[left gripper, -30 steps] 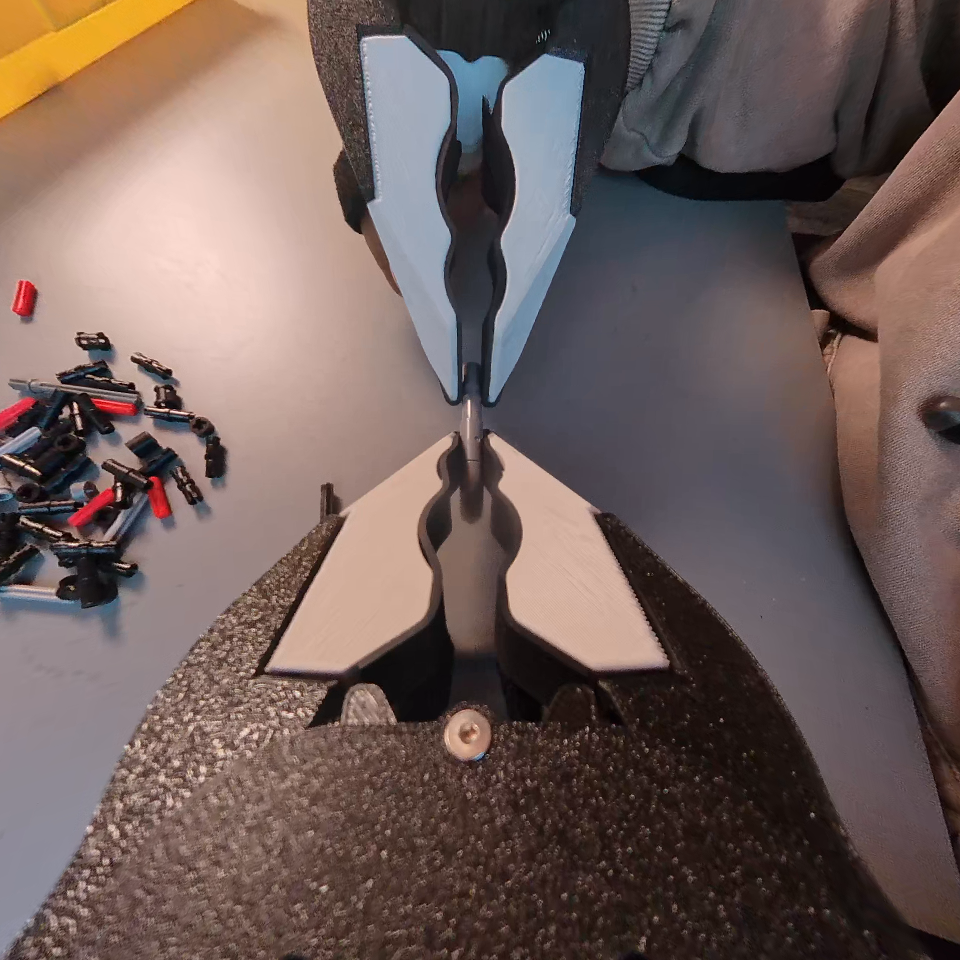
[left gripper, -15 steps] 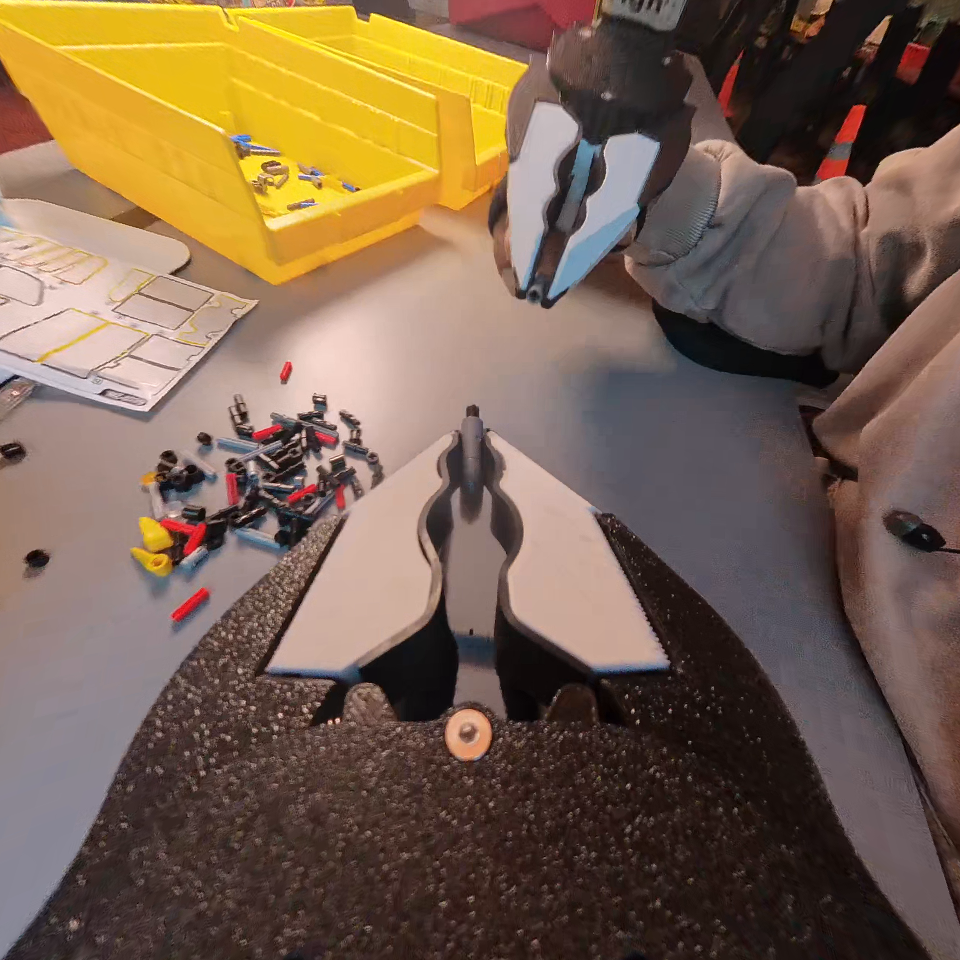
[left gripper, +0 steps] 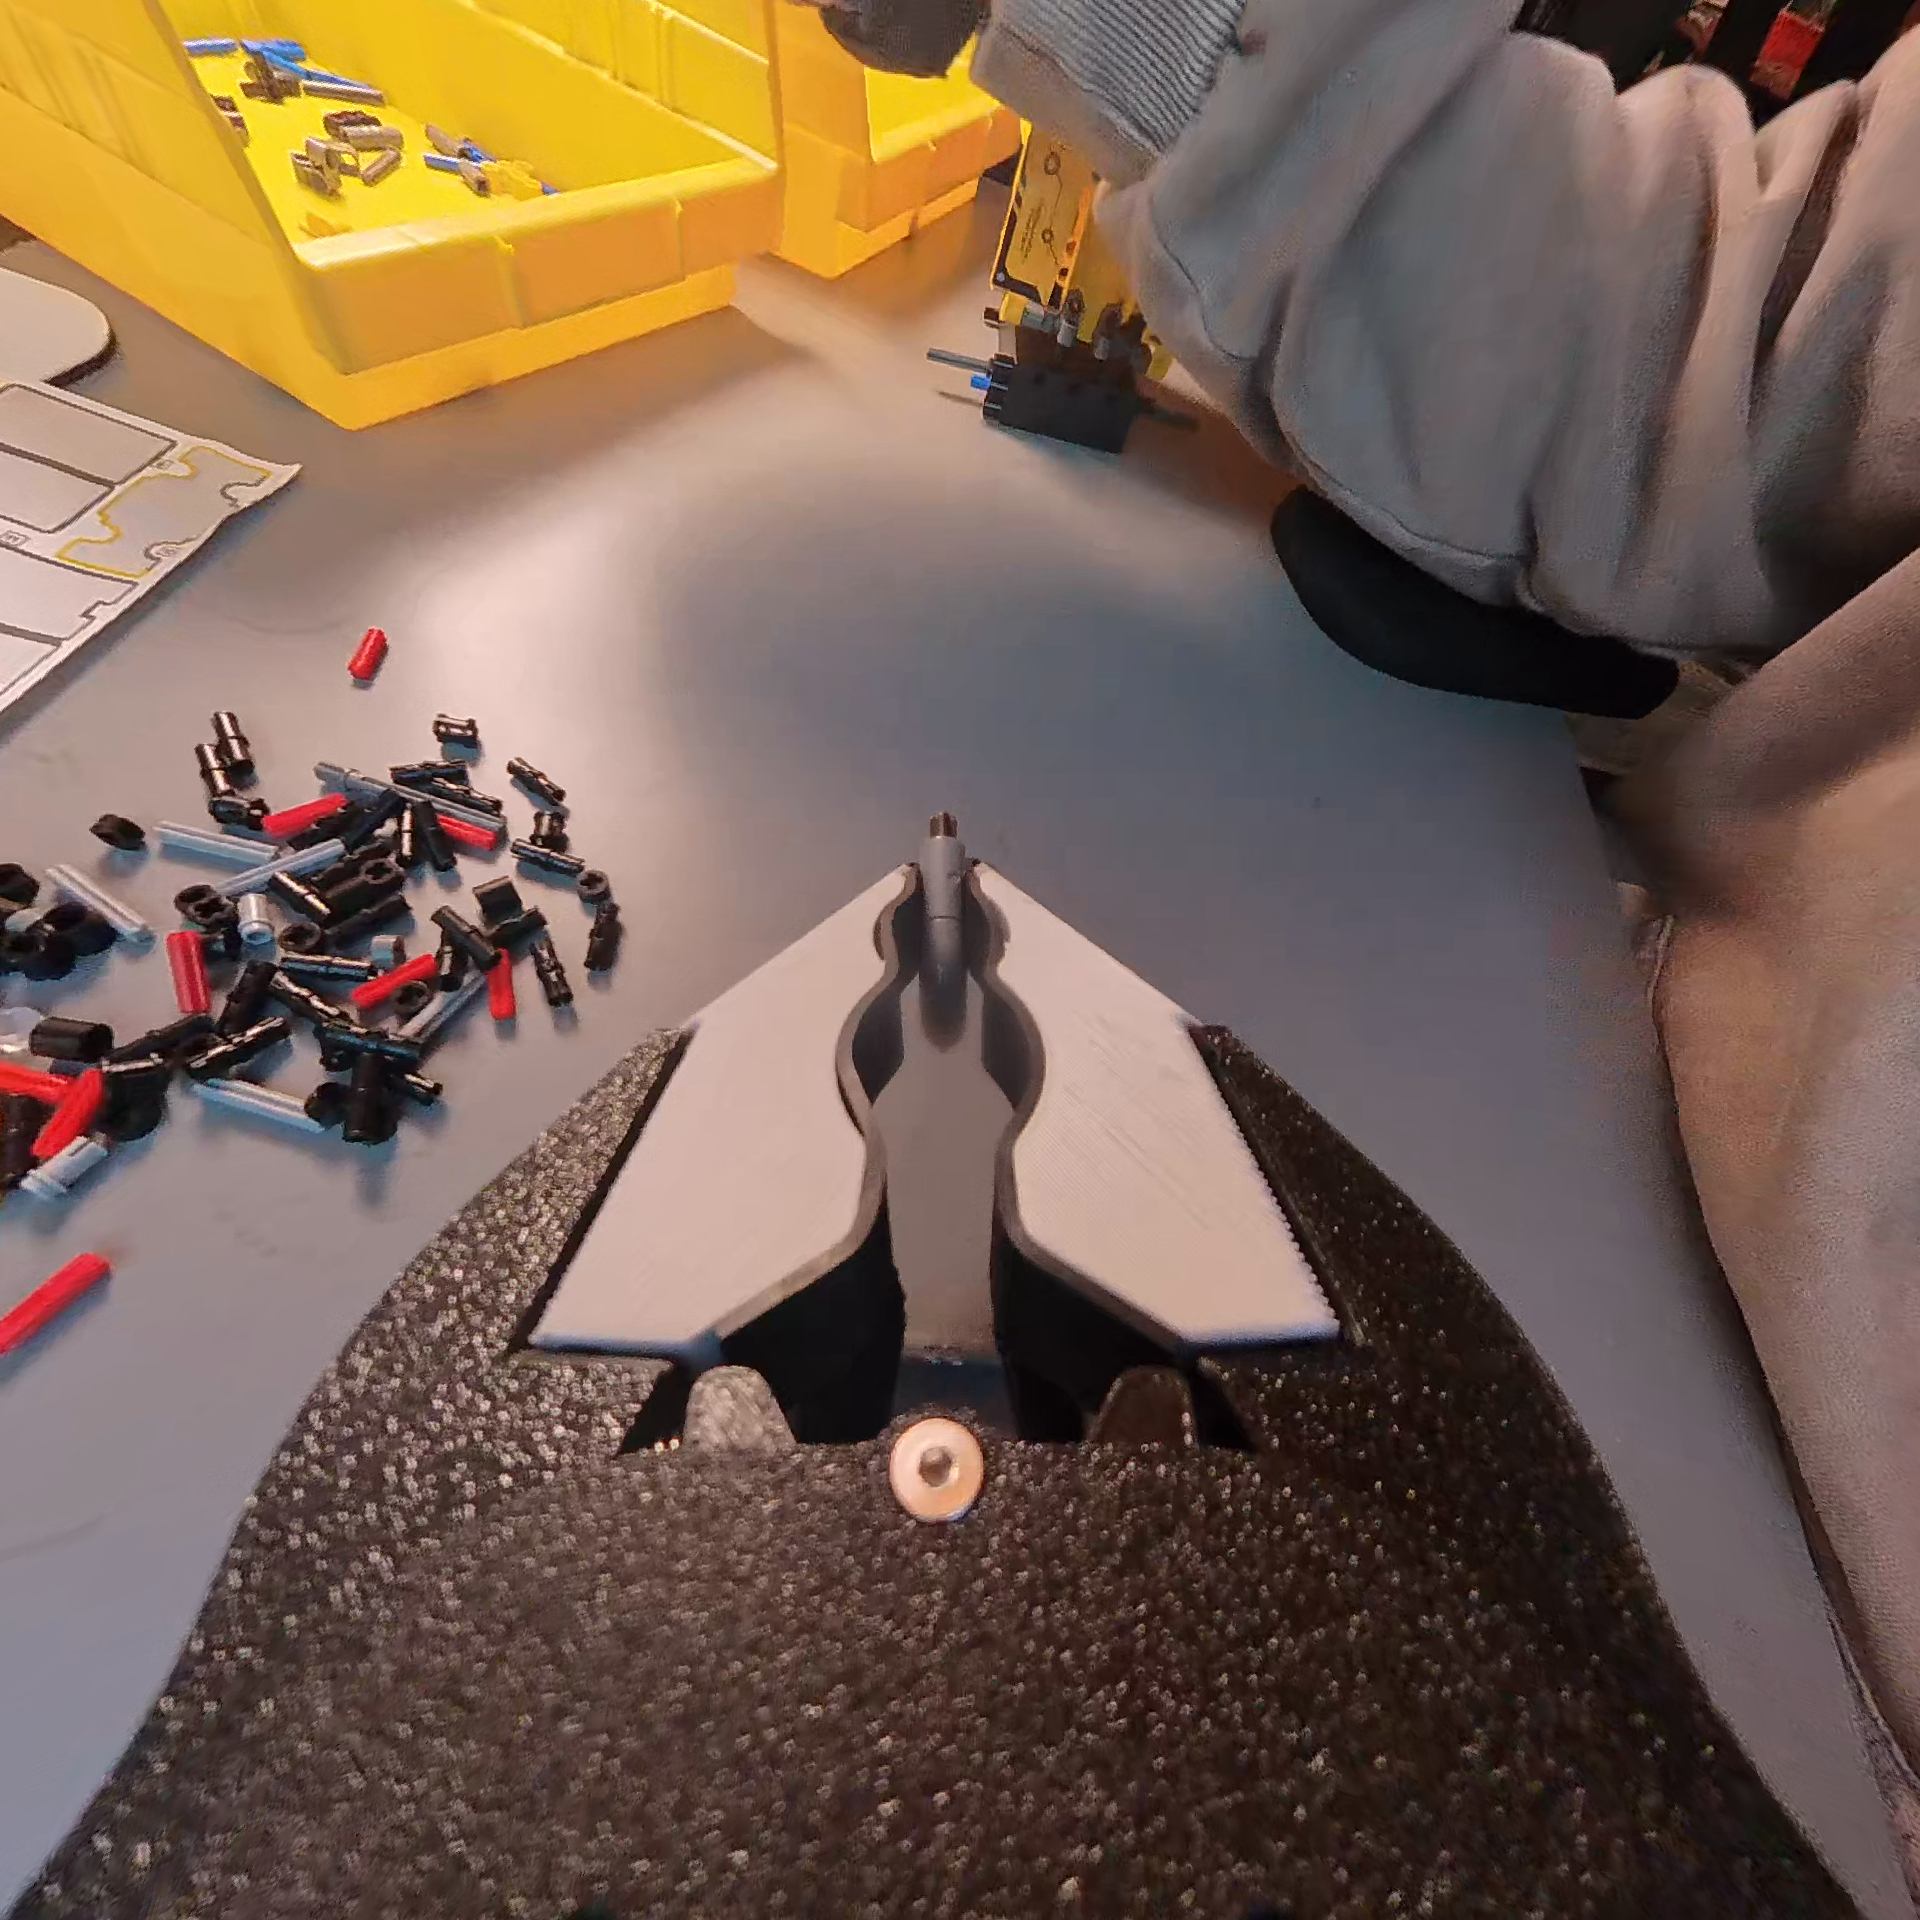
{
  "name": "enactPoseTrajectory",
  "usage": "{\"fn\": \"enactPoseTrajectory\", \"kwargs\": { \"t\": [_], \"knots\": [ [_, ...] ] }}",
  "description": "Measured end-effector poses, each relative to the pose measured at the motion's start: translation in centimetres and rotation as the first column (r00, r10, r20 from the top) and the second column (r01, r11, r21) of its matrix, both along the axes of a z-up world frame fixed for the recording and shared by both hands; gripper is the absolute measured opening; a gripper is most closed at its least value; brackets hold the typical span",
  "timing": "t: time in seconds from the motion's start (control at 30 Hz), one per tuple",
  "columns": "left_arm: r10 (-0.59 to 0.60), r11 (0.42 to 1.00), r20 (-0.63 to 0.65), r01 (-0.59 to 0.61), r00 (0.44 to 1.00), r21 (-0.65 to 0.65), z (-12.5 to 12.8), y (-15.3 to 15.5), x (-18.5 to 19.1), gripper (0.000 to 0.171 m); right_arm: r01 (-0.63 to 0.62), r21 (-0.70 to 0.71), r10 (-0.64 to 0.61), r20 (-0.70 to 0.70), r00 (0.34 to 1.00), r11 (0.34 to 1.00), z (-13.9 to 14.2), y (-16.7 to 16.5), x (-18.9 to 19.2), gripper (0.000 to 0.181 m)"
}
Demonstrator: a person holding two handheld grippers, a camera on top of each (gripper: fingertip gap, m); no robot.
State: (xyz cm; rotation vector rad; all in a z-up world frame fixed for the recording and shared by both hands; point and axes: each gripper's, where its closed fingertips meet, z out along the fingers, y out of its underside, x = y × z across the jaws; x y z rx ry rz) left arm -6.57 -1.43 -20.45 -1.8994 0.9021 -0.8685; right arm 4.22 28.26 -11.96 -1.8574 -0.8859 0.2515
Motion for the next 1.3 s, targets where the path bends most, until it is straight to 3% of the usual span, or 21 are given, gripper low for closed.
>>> {"fn": "enactPoseTrajectory", "kwargs": {
  "t": [0.1, 0.17, 0.23, 0.3, 0.37, 0.47, 0.53, 0.63, 0.83, 0.9, 1.3],
  "knots": [
    [-0.01, 1.0, -0.011, 0.011, 1.0, 0.023, 0.1, -0.2, 0.3, 0.007, 0.027, -0.046, -0.028, -0.015, 0.999, 0.999, -0.5, 2.2, -0.3, 0.01],
    [-0.018, 0.999, 0.0, 0.018, 1.0, 0.046, 0.6, -0.4, 0.5, 0.007, 0.012, -0.046, -0.016, -0.088, 0.996, 0.999, 0.7, 2.0, -0.8, 0.014],
    [-0.019, 0.996, 0.008, 0.019, 1.0, 0.083, 1.2, -0.5, 0.6, 0.007, -0.049, -0.005, 0.047, -0.175, 0.983, 0.999, 2.7, 0.3, -1.8, 0.014],
    [-0.015, 0.991, 0.008, 0.014, 1.0, 0.134, 1.9, -0.5, 0.6, 0.007, -0.187, 0.007, 0.182, -0.27, 0.945, 0.982, 4.1, -3.3, -3.7, 0.014],
    [0.002, 0.978, -0.023, 0.003, 1.0, 0.209, 2.3, -0.3, 0.5, 0.007, -0.415, -0.036, 0.376, -0.361, 0.854, 0.909, 4.3, -9.4, -6.4, 0.014],
    [0.041, 0.939, -0.108, -0.001, 0.993, 0.344, 2.7, -0.2, 0.6, 0.007, -0.684, -0.135, 0.574, -0.442, 0.689, 0.717, 2.2, -19.3, -9.1, 0.016],
    [0.085, 0.905, -0.17, -0.005, 0.982, 0.425, 2.8, 0.0, 0.6, 0.007, -0.773, -0.204, 0.615, -0.5, 0.61, 0.601, 0.2, -24.4, -9.9, 0.017],
    [0.135, 0.861, -0.215, -0.007, 0.967, 0.508, 3.1, 0.2, 0.7, 0.007, -0.825, -0.276, 0.606, -0.572, 0.553, 0.493, -2.4, -28.5, -10.5, 0.018],
    [0.203, 0.823, -0.287, -0.005, 0.936, 0.568, 2.7, 0.7, 0.3, 0.006, -0.854, -0.288, 0.569, -0.648, 0.507, 0.432, -4.0, -29.8, -11.6, 0.014],
    [0.203, 0.823, -0.302, 0.005, 0.931, 0.568, 2.4, 0.8, 0.3, 0.006, -0.847, -0.286, 0.561, -0.647, 0.516, 0.449, -4.3, -29.6, -11.8, 0.005],
    [0.086, 0.878, -0.188, 0.014, 0.978, 0.478, 2.8, 0.0, 0.8, 0.011, -0.887, -0.223, 0.604, -0.663, 0.441, 0.404, -4.2, -29.3, -9.8, 0.003]
  ]
}}
